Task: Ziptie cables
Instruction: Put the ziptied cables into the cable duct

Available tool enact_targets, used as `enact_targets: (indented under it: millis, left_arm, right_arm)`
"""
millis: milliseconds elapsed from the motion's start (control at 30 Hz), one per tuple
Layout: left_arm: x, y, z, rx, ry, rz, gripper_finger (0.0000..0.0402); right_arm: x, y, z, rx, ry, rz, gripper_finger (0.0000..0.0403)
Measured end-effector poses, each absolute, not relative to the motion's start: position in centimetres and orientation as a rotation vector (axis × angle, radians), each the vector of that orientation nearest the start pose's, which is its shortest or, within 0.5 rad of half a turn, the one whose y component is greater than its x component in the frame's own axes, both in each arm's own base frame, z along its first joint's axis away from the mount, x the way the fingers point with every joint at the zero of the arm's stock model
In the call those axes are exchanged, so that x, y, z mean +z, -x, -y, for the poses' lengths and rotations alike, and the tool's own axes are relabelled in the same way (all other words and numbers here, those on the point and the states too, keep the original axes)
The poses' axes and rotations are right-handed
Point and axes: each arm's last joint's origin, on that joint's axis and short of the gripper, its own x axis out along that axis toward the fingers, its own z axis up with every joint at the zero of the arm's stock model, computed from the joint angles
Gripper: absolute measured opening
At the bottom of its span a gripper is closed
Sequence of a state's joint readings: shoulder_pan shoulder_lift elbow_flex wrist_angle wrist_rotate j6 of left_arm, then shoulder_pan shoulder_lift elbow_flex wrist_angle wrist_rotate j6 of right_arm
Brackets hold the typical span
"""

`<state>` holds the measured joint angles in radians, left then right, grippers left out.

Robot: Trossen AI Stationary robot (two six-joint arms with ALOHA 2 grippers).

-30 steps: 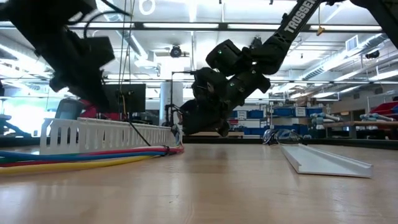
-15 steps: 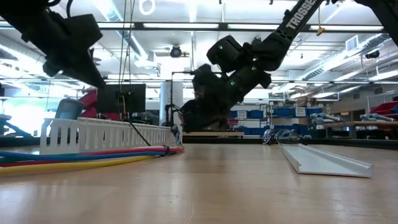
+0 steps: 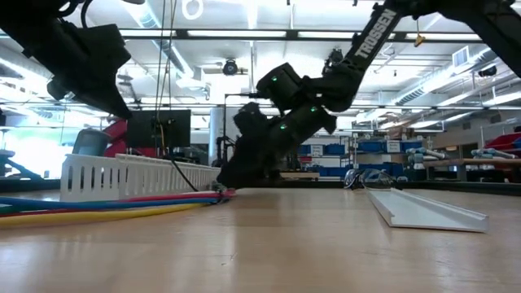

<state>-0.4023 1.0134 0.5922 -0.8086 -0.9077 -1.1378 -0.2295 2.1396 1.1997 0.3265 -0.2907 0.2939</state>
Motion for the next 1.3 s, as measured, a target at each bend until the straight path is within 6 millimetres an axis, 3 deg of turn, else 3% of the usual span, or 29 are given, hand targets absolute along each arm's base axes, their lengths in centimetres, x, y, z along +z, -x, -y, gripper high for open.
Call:
enact_targets:
  millis: [200, 367, 667, 767, 1067, 1300]
  left_arm:
    - [20.1, -15.3, 4.0, 0.881, 0.270, -0.581, 0.0019]
    - [20.1, -15.3, 4.0, 0.882, 0.268, -0.583, 0.0019]
    - [19.9, -15.3, 4.0, 0.885, 0.266, -0.576, 0.0019]
    - [19.9, -15.3, 4.0, 0.885, 0.266, -0.576, 0.0019]
    - [20.0, -15.5, 4.1, 0.879, 0.284, -0.560, 0.0019]
    - [20.1, -15.7, 4.2, 0.871, 0.302, -0.542, 0.0019]
  right_arm:
    - [11.1, -43.3, 9.3, -0.050, -0.434, -0.609, 0.0155]
    - [11.9, -43.7, 9.5, -0.141, -0.385, -0.797, 0.0137]
    - [14.6, -45.6, 7.0, -0.323, -0.159, -0.906, 0.0131]
    - [14.7, -45.7, 7.0, -0.319, -0.178, -0.897, 0.0131]
    - [13.7, -45.3, 7.4, -0.279, -0.329, -0.880, 0.0131]
    - [10.6, -46.3, 7.0, -0.254, -0.311, -0.933, 0.0119]
